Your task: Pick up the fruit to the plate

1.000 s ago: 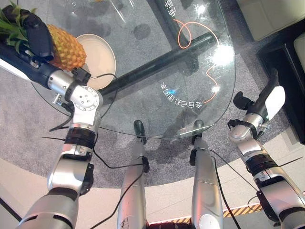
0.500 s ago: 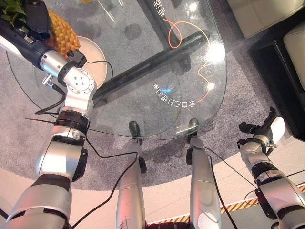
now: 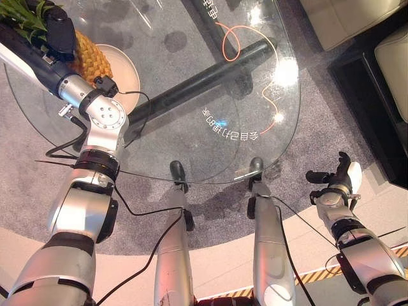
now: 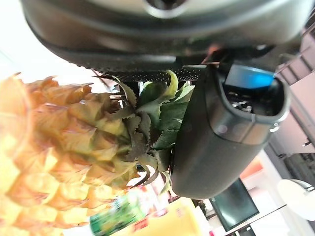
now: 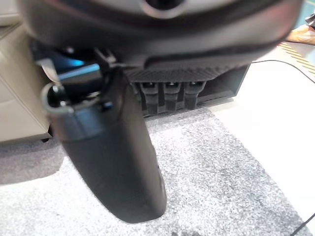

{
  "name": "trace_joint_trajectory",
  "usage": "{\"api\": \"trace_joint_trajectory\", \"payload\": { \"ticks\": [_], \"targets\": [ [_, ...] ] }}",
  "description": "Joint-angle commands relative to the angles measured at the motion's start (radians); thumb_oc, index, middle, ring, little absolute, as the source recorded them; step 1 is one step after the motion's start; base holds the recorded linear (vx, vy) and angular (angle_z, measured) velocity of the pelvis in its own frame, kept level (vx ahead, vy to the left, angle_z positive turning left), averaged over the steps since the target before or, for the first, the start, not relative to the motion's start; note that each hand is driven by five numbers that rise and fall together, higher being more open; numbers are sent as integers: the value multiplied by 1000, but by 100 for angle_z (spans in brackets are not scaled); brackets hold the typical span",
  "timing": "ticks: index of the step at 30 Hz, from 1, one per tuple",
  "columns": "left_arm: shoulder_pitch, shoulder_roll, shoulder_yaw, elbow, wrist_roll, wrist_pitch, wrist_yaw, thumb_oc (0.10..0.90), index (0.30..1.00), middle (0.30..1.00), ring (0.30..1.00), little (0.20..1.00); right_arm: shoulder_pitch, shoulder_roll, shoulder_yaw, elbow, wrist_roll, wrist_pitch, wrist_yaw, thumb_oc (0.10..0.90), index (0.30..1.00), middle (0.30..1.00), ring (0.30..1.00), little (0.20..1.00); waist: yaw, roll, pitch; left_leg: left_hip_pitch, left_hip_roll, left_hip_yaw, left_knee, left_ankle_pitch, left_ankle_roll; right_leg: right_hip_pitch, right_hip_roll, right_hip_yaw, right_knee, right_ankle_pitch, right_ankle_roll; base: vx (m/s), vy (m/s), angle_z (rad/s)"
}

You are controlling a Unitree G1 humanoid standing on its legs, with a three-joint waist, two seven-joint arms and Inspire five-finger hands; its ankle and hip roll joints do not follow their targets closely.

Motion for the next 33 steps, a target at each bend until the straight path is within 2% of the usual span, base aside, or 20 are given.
{"api": "trace_joint_trajectory", "payload": {
  "ticks": [1, 6, 14, 21, 33],
  "targets": [
    [-157, 123, 35, 32, -4, -75, 21, 100, 300, 300, 300, 200, 19, -31, -4, 20, 11, 2, -29, 800, 900, 900, 900, 900, 15, -53, -24, -30, -19, 8, 175, -163, -13, 34, 49, -54, -69, -1, -32, 6, 44, 0],
    [-159, 128, 34, 46, -23, -88, 6, 100, 300, 300, 300, 200, 29, -24, -4, 12, 1, -1, -41, 800, 900, 900, 900, 900, 10, -56, -24, -42, -19, 10, 182, -168, -13, 20, 52, -47, -72, 3, -31, 4, 43, 0],
    [-200, 141, 12, 60, 2, -86, 26, 100, 300, 300, 300, 200, 41, -23, 2, -3, -6, -13, -50, 800, 900, 900, 900, 900, 2, -73, -24, -74, -10, 4, 202, -175, -13, -8, 62, -42, -61, 1, -32, 5, 21, 0],
    [-224, 155, 1, 85, -15, -86, 1, 100, 300, 300, 300, 200, 46, -15, 10, -19, -4, -14, -59, 800, 900, 900, 900, 900, 0, -89, -24, -84, -9, -1, 214, -181, -11, -15, 67, -41, -59, 4, -31, 0, 0, 0],
    [-242, 162, -11, 102, -6, -95, 13, 100, 300, 300, 300, 200, 34, -16, 15, -19, -5, -21, -65, 800, 900, 900, 900, 900, 0, -91, -24, -103, -10, -8, 226, -189, -9, -35, 68, -32, -55, 5, -31, 0, 0, 0]
  ]
}}
